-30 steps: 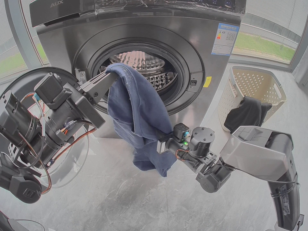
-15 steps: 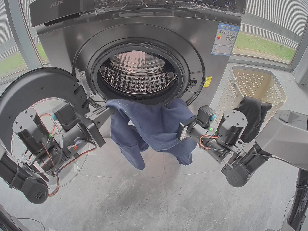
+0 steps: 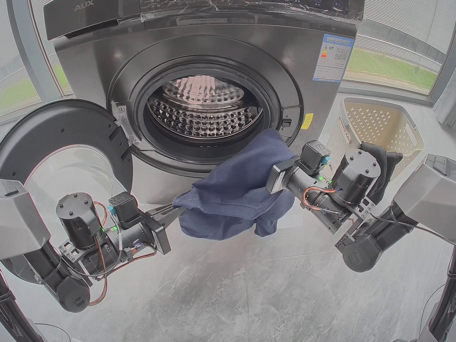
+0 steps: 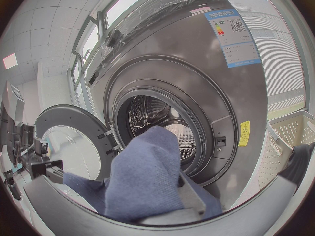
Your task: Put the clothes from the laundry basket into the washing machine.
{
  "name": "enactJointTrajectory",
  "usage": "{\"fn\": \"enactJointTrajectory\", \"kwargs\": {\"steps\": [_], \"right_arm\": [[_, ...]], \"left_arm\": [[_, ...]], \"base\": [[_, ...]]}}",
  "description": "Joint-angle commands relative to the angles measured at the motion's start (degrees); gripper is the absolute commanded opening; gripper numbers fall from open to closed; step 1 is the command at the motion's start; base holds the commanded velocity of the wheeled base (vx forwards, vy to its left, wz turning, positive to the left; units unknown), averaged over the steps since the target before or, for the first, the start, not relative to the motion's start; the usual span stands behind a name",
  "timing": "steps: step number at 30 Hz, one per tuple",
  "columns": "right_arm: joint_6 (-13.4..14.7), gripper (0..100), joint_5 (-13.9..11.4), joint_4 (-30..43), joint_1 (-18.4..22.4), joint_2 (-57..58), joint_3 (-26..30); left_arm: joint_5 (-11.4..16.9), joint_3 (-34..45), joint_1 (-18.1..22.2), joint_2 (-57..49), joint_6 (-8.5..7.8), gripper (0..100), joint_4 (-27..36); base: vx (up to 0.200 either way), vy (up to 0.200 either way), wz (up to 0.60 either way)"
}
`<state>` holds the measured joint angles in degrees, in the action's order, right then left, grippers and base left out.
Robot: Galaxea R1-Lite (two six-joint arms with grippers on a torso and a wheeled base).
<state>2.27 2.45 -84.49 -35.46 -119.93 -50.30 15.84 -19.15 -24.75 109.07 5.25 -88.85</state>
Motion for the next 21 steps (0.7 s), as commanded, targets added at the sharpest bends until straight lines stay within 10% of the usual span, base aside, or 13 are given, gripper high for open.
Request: {"fn": "enactJointTrajectory", "kwargs": {"steps": [1, 6, 13, 21], "right_arm": [[0.0, 0, 0.0, -0.1, 0.0, 0.5, -0.2], [0.0, 0, 0.0, 0.1, 0.0, 1.1, -0.8], [0.0, 0, 0.1, 0.9, -0.1, 0.9, -2.4], [0.0, 0, 0.2, 0.7, -0.7, 0.8, -2.1]], "left_arm": [[0.4, 0.5, 0.1, 2.2, 0.02, 100, 0.0], [0.9, 2.7, -0.2, 2.9, 0.02, 100, 0.0], [3.1, 9.3, -2.7, 5.6, -5.69, 100, 0.0], [3.2, 8.5, -3.0, 6.4, -5.78, 100, 0.0]], "base": [[0.000, 0.000, 0.00], [0.000, 0.000, 0.00], [0.000, 0.000, 0.00], [0.000, 0.000, 0.00]]}}
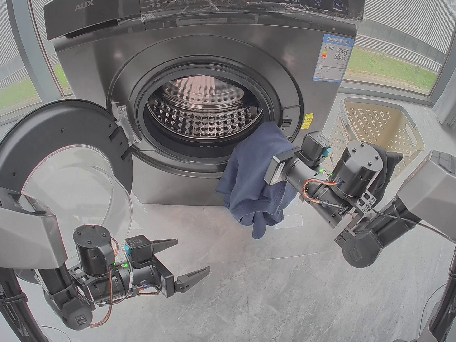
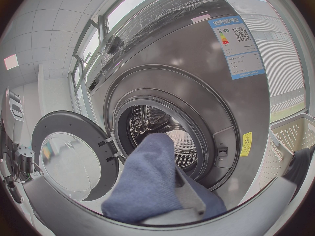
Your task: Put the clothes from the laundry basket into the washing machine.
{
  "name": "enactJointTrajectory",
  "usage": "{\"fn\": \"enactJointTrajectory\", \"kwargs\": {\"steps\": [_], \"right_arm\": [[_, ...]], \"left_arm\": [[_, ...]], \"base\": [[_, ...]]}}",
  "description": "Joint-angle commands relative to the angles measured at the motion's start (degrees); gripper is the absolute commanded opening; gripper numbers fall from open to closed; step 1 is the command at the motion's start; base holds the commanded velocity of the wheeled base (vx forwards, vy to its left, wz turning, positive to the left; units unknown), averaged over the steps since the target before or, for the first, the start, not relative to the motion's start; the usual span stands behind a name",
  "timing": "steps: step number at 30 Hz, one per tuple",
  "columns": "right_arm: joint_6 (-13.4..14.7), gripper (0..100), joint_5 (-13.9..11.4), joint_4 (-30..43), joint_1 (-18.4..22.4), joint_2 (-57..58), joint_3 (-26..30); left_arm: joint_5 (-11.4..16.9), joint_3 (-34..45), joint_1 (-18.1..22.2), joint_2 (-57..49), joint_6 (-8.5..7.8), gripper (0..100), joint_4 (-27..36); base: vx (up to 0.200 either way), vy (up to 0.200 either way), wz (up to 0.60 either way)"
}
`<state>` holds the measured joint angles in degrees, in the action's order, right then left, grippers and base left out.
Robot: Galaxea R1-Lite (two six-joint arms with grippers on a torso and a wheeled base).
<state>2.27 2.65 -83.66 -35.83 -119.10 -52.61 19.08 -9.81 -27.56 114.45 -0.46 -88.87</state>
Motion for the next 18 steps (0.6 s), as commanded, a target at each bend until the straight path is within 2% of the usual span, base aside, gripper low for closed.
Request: {"fn": "enactJointTrajectory", "kwargs": {"steps": [1, 2, 9, 12, 16, 18], "right_arm": [[0.0, 0, 0.0, -0.1, -0.6, 0.0, 0.3], [0.0, 0, 0.1, 0.0, -1.0, 0.1, 0.4], [0.0, 0, 0.1, 0.1, -2.4, 0.0, 0.1], [0.0, 0, 0.1, 0.2, -2.8, -0.2, -0.2], [0.0, 0, 0.2, 0.3, -3.9, -0.3, -0.2], [0.0, 0, 1.8, 0.3, -4.4, -0.3, -0.6]], "left_arm": [[-0.1, -1.4, -0.3, 1.0, 0.02, 100, 0.0], [-0.2, -2.4, -0.5, 1.0, 0.11, 100, -0.1], [-0.8, -15.5, -5.0, 4.8, 3.89, 100, 0.2], [-0.8, -18.6, -6.3, 7.2, 4.59, 100, 0.1], [-0.8, -22.7, -7.4, 10.9, 4.68, 100, 0.1], [-0.9, -24.4, -7.5, 12.0, 4.68, 100, 0.0]], "base": [[0.000, 0.000, 0.00], [0.000, 0.000, 0.00], [0.000, 0.000, 0.00], [0.000, 0.000, 0.00], [0.000, 0.000, 0.00], [0.000, 0.000, 0.00]]}}
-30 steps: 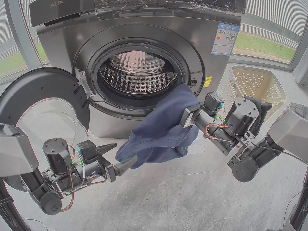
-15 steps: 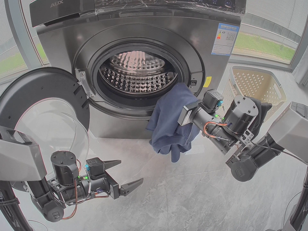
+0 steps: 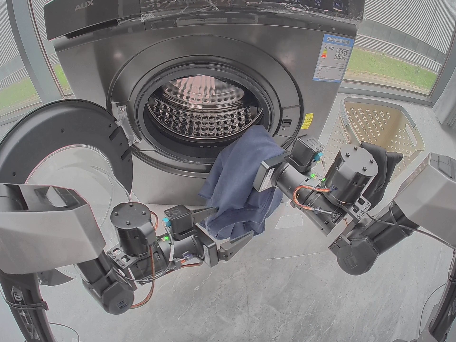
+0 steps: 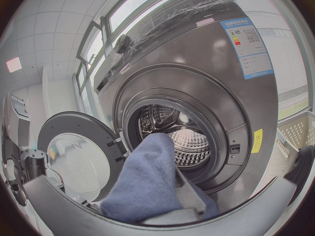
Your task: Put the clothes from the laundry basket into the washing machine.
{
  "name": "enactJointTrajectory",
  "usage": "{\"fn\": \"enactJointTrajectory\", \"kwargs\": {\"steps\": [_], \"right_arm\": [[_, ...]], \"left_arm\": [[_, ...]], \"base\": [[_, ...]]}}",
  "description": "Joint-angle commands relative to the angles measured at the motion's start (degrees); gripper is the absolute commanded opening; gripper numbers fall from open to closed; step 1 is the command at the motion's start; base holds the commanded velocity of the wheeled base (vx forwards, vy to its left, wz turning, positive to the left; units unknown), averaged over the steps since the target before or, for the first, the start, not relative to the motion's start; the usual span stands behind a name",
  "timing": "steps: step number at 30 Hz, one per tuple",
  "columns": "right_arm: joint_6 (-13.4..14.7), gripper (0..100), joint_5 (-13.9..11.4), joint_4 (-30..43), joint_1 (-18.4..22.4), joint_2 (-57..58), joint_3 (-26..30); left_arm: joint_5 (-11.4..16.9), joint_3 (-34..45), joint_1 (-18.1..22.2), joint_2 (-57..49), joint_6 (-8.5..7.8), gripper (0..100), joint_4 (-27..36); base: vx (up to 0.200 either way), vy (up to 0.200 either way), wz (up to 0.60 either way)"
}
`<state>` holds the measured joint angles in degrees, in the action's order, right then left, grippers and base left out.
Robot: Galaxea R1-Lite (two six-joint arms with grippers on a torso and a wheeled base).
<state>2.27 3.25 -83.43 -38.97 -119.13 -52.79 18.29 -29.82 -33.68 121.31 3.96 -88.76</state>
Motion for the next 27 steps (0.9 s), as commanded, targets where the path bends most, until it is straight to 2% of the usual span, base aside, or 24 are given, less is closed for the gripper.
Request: {"fn": "enactJointTrajectory", "kwargs": {"steps": [1, 8, 17, 21, 27], "right_arm": [[0.0, 0, 1.3, 0.1, -1.4, -0.3, -0.4], [0.1, 0, 2.2, 1.0, -3.2, -0.7, -1.6], [0.8, 0, 2.4, 1.1, -4.5, -0.6, -1.1], [0.9, 0, 3.5, 1.1, -5.5, -0.1, -0.5], [1.2, 0, 3.5, 1.1, -5.9, 0.0, -0.1]], "left_arm": [[-0.2, -5.3, -1.5, 5.6, 0.17, 100, 0.0], [-0.6, -8.7, -2.2, 8.7, 0.17, 100, 0.3], [-5.3, -19.6, -0.6, 15.1, 0.17, 100, 0.4], [-7.1, -22.7, 0.3, 17.6, 0.17, 100, 1.0], [-9.1, -25.2, 1.4, 19.5, 0.17, 100, 1.0]], "base": [[0.000, 0.000, 0.00], [0.000, 0.000, 0.00], [0.000, 0.000, 0.00], [0.000, 0.000, 0.00], [0.000, 0.000, 0.00]]}}
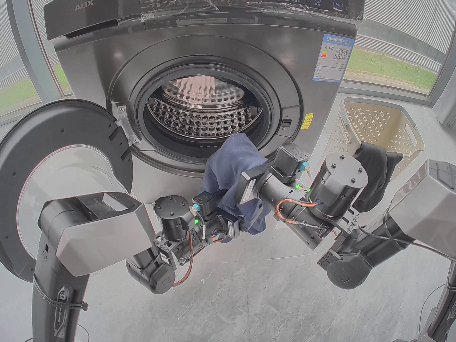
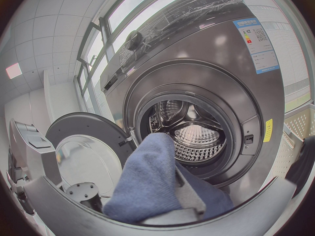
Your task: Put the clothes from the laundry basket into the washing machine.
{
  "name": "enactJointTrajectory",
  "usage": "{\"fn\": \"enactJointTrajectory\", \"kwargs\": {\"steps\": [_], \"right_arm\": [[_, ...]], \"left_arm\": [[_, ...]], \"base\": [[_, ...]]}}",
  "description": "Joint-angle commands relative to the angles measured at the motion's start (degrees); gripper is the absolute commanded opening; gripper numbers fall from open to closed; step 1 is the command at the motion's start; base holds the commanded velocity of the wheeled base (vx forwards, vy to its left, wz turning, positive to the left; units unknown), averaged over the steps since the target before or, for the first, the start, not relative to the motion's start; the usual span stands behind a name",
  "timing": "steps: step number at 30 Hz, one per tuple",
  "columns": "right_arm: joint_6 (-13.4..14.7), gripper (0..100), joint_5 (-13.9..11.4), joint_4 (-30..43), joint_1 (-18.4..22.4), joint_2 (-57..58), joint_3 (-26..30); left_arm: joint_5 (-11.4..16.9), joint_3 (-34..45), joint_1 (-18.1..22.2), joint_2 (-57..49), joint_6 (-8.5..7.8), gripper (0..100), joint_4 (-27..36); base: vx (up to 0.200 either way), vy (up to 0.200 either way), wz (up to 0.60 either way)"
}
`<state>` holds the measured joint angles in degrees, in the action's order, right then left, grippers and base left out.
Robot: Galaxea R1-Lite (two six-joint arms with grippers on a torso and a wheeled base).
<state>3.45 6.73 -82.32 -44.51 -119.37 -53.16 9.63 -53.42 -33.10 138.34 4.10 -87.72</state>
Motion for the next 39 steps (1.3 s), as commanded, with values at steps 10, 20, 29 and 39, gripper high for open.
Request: {"fn": "enactJointTrajectory", "kwargs": {"steps": [10, 20, 29, 39], "right_arm": [[0.4, 0, 0.1, -0.1, -0.3, 0.5, 0.3], [1.6, 0, -0.2, -1.3, 6.5, 3.5, 5.0], [2.5, 0, -0.8, -2.4, 11.1, 3.2, 8.7], [3.1, 0, -0.1, -2.4, 10.1, -0.4, 9.4]], "left_arm": [[-2.5, -3.7, 1.6, 3.0, 0.03, 0, -0.1], [-4.0, -3.3, 3.8, -2.5, 2.50, 0, -0.8], [-4.6, 6.0, 2.9, -14.5, 3.81, 0, -0.8], [-3.1, 19.8, 1.6, -29.2, 7.33, 0, -1.0]], "base": [[0.000, 0.000, 0.00], [0.000, 0.000, 0.00], [0.000, 0.000, 0.00], [0.000, 0.000, 0.00]]}}
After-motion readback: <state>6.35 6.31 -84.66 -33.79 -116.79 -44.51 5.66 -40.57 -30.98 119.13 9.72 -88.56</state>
